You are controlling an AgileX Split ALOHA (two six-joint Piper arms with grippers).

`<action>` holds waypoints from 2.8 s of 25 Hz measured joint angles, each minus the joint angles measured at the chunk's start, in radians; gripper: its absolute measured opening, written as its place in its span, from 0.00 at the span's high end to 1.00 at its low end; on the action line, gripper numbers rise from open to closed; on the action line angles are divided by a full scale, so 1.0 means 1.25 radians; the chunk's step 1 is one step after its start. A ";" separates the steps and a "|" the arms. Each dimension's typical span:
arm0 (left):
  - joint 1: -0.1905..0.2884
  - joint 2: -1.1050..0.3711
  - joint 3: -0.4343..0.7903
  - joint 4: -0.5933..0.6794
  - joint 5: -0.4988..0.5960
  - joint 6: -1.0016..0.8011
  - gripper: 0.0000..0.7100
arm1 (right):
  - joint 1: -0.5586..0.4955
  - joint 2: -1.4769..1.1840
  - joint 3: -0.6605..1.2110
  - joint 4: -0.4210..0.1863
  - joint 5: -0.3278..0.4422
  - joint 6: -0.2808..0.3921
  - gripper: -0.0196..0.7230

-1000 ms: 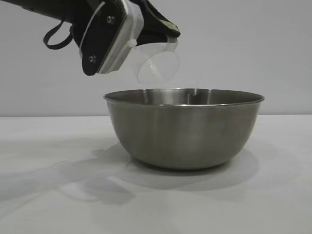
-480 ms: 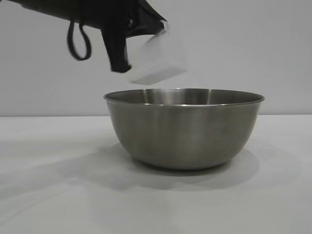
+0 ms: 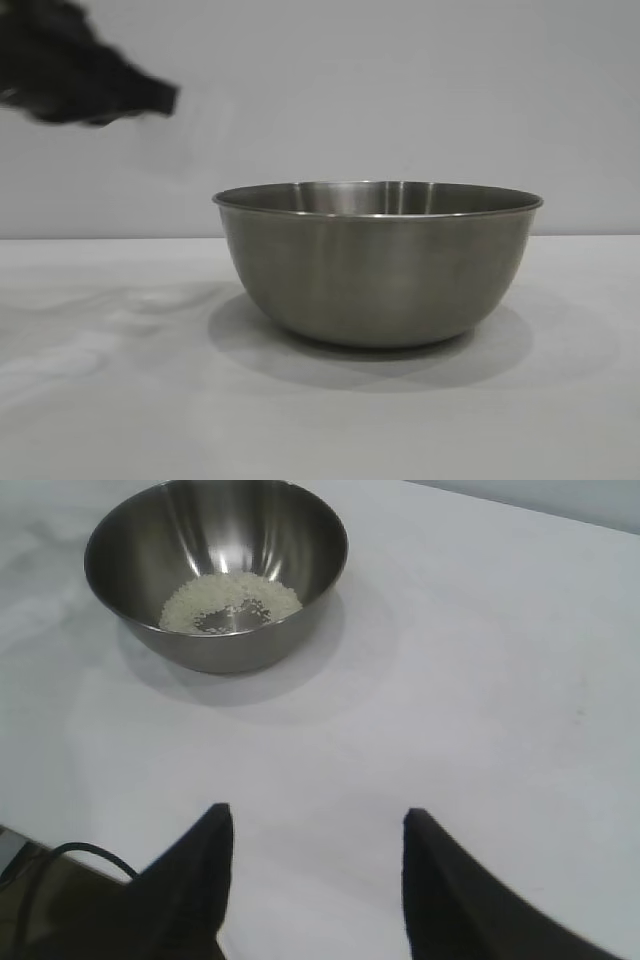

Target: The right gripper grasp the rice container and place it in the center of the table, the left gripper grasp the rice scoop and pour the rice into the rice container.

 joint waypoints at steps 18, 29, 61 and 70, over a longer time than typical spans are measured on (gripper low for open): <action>0.000 0.078 0.090 0.020 -0.011 -0.067 0.77 | 0.000 0.000 0.000 -0.001 0.000 0.002 0.48; 0.016 -0.007 0.169 -0.140 -0.014 -0.156 0.75 | 0.000 0.000 0.000 -0.001 0.000 0.002 0.48; 0.323 -1.236 0.187 0.607 0.921 -0.550 0.68 | 0.000 0.000 0.000 -0.003 0.000 0.003 0.48; 0.268 -1.414 0.115 0.417 1.282 -0.318 0.68 | 0.000 0.000 0.000 -0.004 0.000 0.003 0.48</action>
